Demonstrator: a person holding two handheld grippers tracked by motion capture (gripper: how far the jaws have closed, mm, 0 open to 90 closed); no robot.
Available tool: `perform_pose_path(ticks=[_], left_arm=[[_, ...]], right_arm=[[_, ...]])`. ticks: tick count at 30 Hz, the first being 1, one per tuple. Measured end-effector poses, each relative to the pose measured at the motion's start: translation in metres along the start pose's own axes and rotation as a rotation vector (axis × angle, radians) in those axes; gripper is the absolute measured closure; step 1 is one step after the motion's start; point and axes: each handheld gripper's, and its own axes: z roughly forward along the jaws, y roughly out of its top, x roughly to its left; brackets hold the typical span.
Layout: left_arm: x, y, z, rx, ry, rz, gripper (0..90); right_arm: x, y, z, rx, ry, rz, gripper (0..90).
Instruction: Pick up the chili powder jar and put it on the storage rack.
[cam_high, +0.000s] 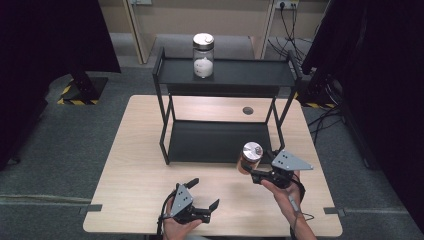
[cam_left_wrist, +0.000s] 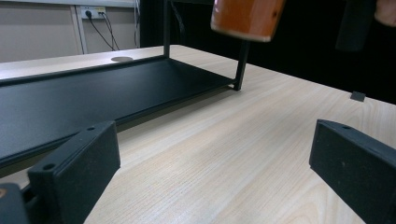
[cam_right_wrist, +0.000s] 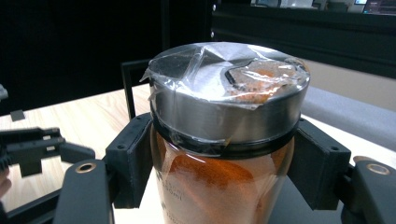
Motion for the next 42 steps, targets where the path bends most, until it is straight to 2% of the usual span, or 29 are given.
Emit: perform_pose_path(ticks=[16, 23, 32, 35, 38, 42], left_arm=[[0.0, 0.0, 0.0, -0.003, 0.001, -0.002, 1.3], [0.0, 0.0, 0.0, -0.002, -0.001, -0.001, 1.3], [0.0, 0.0, 0.0, -0.003, -0.001, -0.002, 1.3], [0.001, 0.0, 0.0, -0.002, -0.002, -0.004, 1.3], [0.001, 0.0, 0.0, -0.003, -0.003, -0.004, 1.3], [0.001, 0.0, 0.0, -0.003, -0.003, -0.004, 1.3]], right_arm=[[-0.011, 0.055, 0.011, -0.003, 0.036, -0.019, 31.0], [-0.019, 0.078, 0.015, -0.004, 0.057, -0.001, 31.0], [-0.025, 0.117, 0.02, 0.005, 0.06, -0.033, 31.0], [-0.026, 0.124, 0.02, 0.006, 0.061, -0.036, 31.0], [-0.03, 0.134, 0.021, 0.001, 0.078, -0.018, 31.0], [-0.03, 0.145, 0.022, 0.004, 0.073, -0.033, 31.0]])
